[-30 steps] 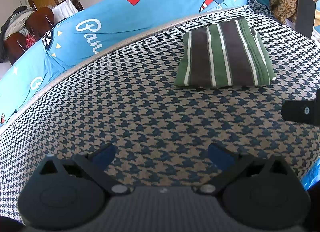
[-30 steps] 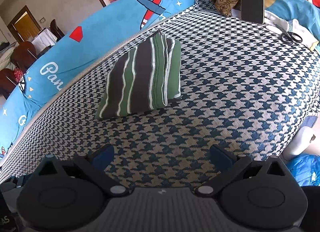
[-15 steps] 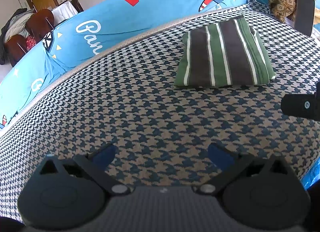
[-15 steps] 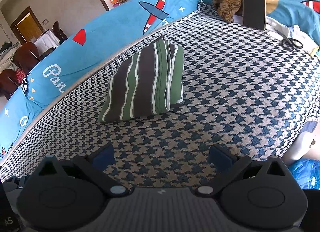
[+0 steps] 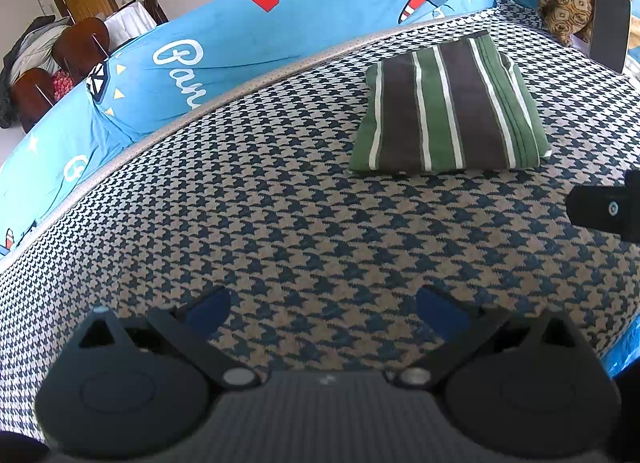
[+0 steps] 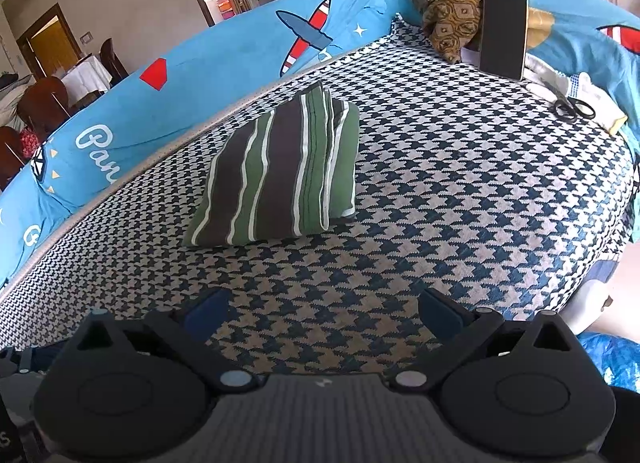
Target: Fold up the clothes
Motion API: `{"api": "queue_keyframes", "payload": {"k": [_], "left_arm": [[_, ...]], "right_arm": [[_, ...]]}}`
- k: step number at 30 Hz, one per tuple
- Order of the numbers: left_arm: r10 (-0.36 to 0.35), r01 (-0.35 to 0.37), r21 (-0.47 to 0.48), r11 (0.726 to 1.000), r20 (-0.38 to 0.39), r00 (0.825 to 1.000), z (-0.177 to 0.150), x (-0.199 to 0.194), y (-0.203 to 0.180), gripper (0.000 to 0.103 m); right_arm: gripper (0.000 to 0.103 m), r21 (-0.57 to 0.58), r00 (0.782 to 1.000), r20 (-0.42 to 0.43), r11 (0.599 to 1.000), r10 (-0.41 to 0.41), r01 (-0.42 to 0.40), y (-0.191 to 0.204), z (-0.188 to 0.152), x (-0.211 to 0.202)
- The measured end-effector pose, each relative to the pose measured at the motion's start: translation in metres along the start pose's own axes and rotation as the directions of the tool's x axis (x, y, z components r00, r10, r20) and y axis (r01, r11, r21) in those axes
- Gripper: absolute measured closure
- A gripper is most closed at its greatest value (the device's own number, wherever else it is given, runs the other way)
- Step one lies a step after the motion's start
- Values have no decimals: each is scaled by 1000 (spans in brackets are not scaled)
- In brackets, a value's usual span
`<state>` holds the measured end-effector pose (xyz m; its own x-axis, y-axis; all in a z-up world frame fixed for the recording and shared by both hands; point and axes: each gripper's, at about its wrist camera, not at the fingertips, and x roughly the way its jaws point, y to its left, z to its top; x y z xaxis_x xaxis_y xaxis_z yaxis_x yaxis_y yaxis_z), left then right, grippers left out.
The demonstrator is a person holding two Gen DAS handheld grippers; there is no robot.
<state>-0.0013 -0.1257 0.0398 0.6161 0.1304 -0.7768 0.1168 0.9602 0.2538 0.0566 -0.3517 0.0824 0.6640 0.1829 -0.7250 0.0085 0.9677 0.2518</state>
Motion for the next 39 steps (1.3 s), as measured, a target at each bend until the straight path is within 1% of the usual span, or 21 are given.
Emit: {"api": "queue_keyframes", "payload": {"k": [7,20,25,39], "left_arm": [[-1,1,-2,1000,-2,1000,-1,1,1,0],[-4,4,-3,1000,-1,1000,-2,2,3,0],[-5,4,-8,1000,-3,1000,-2,2,4,0],[4,-4,-20,1000,-16,1000,-5,6,8,0]], "right_arm": [[1,-23,1000,16,999,-26,26,3,-1,-1],[1,-35,999,21,999,-41,41,6,-3,-2],[1,-32,1000,-5,999,-23,23,6,-3,1],[1,-70,999,-34,997,-37,35,13,-7,5]]}}
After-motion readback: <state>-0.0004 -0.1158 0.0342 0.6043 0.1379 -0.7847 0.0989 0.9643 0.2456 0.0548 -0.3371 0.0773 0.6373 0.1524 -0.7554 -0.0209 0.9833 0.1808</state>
